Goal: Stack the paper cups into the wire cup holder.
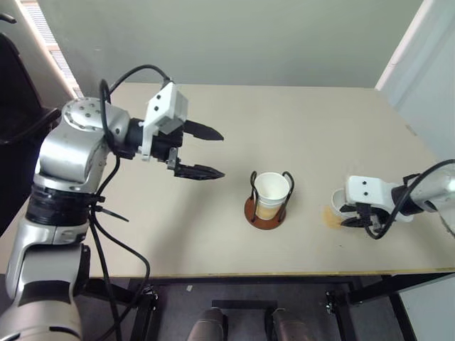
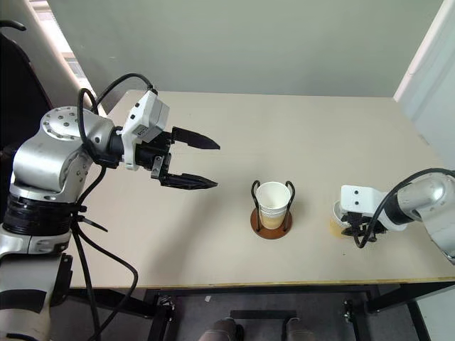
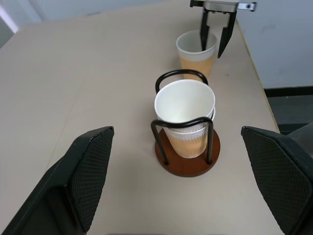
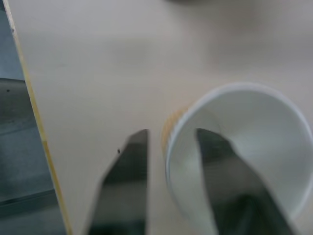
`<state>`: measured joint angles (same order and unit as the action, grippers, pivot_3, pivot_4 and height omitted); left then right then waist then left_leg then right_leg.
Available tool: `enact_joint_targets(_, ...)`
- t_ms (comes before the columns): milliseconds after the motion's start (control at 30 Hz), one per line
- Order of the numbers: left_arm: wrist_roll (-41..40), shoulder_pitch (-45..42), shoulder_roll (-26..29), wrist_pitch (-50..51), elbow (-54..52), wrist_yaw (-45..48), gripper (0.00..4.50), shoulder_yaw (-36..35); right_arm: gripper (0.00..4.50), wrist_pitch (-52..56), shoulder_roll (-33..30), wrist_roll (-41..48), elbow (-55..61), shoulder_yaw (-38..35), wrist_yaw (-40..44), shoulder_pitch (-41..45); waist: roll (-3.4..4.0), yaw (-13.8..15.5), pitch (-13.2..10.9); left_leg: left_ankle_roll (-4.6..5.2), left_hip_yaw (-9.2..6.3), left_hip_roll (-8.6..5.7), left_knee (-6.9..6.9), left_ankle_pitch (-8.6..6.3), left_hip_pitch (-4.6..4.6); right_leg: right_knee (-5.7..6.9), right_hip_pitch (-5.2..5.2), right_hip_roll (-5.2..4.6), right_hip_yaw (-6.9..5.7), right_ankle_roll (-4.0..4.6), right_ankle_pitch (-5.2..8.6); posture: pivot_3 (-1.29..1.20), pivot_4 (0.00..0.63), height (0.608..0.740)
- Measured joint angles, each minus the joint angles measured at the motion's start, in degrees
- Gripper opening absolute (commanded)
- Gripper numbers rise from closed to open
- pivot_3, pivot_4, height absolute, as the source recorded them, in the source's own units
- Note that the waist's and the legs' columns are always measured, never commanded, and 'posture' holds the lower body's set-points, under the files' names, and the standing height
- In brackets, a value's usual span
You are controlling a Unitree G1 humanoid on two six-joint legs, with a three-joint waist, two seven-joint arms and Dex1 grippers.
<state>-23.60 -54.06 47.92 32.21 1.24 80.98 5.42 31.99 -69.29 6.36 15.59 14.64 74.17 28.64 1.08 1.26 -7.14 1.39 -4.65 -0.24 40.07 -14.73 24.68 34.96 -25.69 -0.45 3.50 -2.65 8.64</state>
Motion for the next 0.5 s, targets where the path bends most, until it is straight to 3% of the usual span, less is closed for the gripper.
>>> enact_joint_targets(33,0.02,0.57,0.33,-0.14,0.03,0.01,4.50,-0.27,0.05,-0.51,0.31,-0.48,0.00,0.03,0.05,0.19,0.00,-0.07,0.00,0.00,0.02,0.00,0.00,0.00,-0.03,0.00,0.03,0.00,0.02,0.02,0.01,0.00,0.150,0.740)
enact_joint_targets(300,-1.82,3.71,4.41,-1.02,2.09,3.56,4.50,-2.60,0.05,-2.31,-3.08,-0.19,0.56,-1.46,5.15,4.35,0.04,-0.27,-0.02,-0.01,0.08,0.00,-0.11,-0.01,0.01,0.02,-0.09,0.03,0.10,0.51,0.31,0.00,0.150,0.740)
enact_joint_targets(500,-6.32,4.40,5.20,1.77,3.54,5.41,4.50,-5.52,0.05,4.49,-3.16,6.18,-0.39,-4.73,12.56,25.92,0.03,-0.64,-0.01,-0.03,0.08,0.03,-0.26,-0.01,-0.03,0.06,-0.15,0.08,0.11,0.80,0.47,0.00,0.150,0.740)
